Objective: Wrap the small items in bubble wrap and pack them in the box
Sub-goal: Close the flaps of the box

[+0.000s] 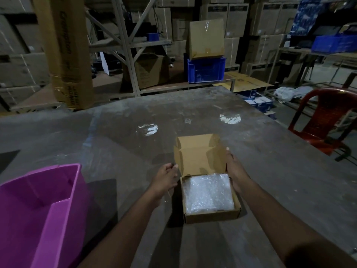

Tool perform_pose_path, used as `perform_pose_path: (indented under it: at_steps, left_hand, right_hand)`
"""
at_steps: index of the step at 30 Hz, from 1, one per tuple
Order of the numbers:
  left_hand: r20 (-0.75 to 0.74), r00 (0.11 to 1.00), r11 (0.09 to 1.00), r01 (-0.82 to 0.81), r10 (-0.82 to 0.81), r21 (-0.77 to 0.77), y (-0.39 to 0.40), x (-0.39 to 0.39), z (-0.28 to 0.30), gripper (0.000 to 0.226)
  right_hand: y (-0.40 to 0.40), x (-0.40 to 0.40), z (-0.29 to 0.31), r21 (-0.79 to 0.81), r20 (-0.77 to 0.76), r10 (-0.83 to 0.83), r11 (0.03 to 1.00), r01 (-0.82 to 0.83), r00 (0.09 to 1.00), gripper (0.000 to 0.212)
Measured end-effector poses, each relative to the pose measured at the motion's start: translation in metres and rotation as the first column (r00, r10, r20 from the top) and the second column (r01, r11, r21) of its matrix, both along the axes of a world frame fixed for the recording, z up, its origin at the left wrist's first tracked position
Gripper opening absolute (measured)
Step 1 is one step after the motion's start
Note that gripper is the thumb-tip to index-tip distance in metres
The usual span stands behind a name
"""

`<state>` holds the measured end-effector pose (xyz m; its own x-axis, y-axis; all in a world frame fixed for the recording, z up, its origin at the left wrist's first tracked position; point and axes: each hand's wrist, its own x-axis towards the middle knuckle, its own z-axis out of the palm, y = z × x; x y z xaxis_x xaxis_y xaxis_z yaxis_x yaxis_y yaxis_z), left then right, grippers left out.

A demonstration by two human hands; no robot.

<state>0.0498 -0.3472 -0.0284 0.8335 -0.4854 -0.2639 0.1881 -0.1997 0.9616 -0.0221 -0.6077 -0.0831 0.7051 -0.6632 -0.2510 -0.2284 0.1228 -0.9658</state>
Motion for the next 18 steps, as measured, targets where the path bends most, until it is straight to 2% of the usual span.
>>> perform_pose_path:
  at_steps: [1, 4, 7, 8, 11, 12, 16, 18]
  left_hand:
    - [-0.013, 1.0, 0.999, 0.009, -0.01, -0.041, -0.004, -0.002, 0.003, 0.027]
    - [-0.008, 0.999, 0.99, -0.041, 0.04, -0.131, -0.009, -0.008, 0.006, 0.03]
    - [-0.048, 0.993, 0.977, -0.115, 0.108, -0.181, -0.007, -0.014, 0.007, 0.029]
    - [-0.051, 0.992, 0.975, -0.124, 0.117, -0.182, -0.006, -0.016, 0.008, 0.029]
    - [0.011, 0.995, 0.981, -0.098, 0.101, -0.169, -0.006, -0.026, 0.011, 0.026]
    - [0.033, 0.995, 0.983, -0.088, 0.094, -0.16, -0.006, -0.029, 0.01, 0.025]
    - [0.074, 0.994, 0.987, -0.068, 0.079, -0.144, -0.003, -0.036, 0.009, 0.026]
    - [0.064, 0.993, 0.987, -0.086, 0.095, -0.136, -0.003, -0.039, 0.013, 0.029]
  right_hand:
    - [0.004, -0.004, 0.008, 0.039, 0.021, -0.012, 0.999, 0.011, 1.0, 0.095]
    - [0.03, -0.026, 0.052, 0.061, 0.046, -0.042, 0.997, 0.039, 0.998, 0.071]
    - [0.035, -0.042, 0.064, 0.019, 0.042, -0.041, 0.999, 0.04, 0.998, 0.096]
    - [0.036, -0.047, 0.067, -0.005, 0.034, -0.025, 1.0, 0.025, 0.999, 0.095]
    - [0.045, -0.064, 0.074, -0.066, 0.024, 0.001, 0.998, 0.0, 1.0, 0.052]
    - [0.045, -0.068, 0.073, -0.084, 0.02, 0.015, 0.996, -0.013, 1.0, 0.047]
    - [0.045, -0.079, 0.063, -0.183, -0.058, 0.084, 0.979, -0.093, 0.995, 0.05]
    - [0.048, -0.083, 0.068, -0.232, -0.096, 0.133, 0.961, -0.152, 0.986, 0.041]
